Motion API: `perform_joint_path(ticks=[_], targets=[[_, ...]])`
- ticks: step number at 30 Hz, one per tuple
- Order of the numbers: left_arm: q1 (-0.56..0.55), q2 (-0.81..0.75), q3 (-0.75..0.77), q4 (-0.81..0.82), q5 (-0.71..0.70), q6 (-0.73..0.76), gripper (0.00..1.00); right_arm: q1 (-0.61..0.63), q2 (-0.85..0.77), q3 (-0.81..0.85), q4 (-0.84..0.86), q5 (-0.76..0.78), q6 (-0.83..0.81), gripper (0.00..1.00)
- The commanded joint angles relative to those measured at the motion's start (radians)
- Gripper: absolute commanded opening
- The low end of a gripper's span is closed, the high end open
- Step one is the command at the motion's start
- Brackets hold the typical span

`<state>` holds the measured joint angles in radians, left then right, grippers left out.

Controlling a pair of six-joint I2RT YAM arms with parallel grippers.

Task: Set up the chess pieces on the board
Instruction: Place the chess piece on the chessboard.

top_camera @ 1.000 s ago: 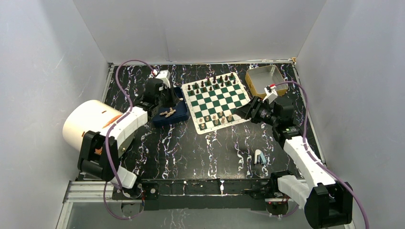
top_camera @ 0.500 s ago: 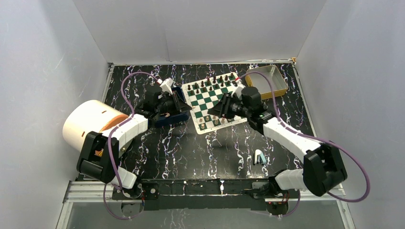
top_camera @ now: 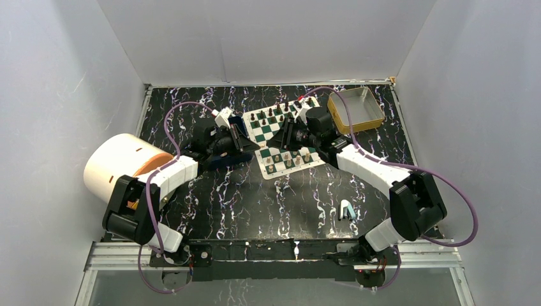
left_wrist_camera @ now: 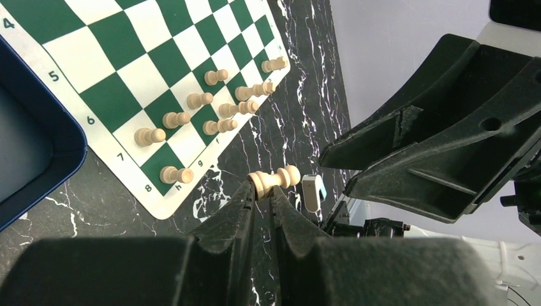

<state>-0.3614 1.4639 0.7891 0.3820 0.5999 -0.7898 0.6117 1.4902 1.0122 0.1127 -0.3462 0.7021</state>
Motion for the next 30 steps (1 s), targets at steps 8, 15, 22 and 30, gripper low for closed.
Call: perform_joint_path(ticks=[8, 15, 22, 30], targets=[[0.006, -0.022, -0.01, 0.049, 0.043, -0.019, 0.07, 0.014, 0.053, 0.069, 0.029, -0.034, 0.002, 0.44], [0.005, -0.017, -0.01, 0.048, 0.045, -0.014, 0.06, 0.023, 0.072, 0.083, 0.032, -0.043, 0.011, 0.4], [0.006, -0.015, -0.004, 0.049, 0.056, -0.016, 0.06, 0.025, 0.082, 0.085, 0.035, -0.034, 0.014, 0.38], [0.006, -0.01, 0.004, 0.035, 0.076, -0.016, 0.06, 0.027, 0.094, 0.097, 0.032, -0.034, 0.0, 0.31]])
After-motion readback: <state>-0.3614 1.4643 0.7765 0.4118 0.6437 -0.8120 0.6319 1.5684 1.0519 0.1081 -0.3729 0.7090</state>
